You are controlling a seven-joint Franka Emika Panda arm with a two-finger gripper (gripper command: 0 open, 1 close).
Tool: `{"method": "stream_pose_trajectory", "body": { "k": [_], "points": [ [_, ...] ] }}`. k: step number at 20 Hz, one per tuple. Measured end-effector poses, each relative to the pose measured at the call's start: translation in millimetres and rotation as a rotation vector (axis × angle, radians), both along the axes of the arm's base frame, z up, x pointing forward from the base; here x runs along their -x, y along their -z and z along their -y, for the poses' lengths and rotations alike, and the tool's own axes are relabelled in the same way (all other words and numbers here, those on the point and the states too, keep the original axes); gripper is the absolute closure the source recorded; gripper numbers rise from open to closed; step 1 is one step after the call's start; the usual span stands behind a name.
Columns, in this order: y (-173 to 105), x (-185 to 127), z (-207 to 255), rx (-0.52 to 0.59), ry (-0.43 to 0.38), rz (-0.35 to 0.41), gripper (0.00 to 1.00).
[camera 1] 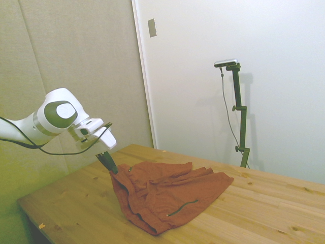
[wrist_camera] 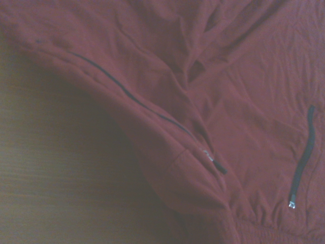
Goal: Fold the shorts
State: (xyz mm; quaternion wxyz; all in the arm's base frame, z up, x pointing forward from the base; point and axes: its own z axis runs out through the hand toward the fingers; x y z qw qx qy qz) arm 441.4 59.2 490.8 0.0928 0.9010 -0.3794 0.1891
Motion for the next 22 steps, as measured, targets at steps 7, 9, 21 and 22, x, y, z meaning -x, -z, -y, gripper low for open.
{"method": "stream_pose_trajectory", "body": {
  "k": [7,9,21,22],
  "points": [
    [9,10,93,-0.218,0.046,0.009,1.00],
    [22,14,126,-0.249,0.081,-0.006,1.00],
    [113,7,241,-0.454,0.262,-0.089,0.00],
    [114,5,241,-0.454,0.263,-0.091,0.00]
  ]
}}
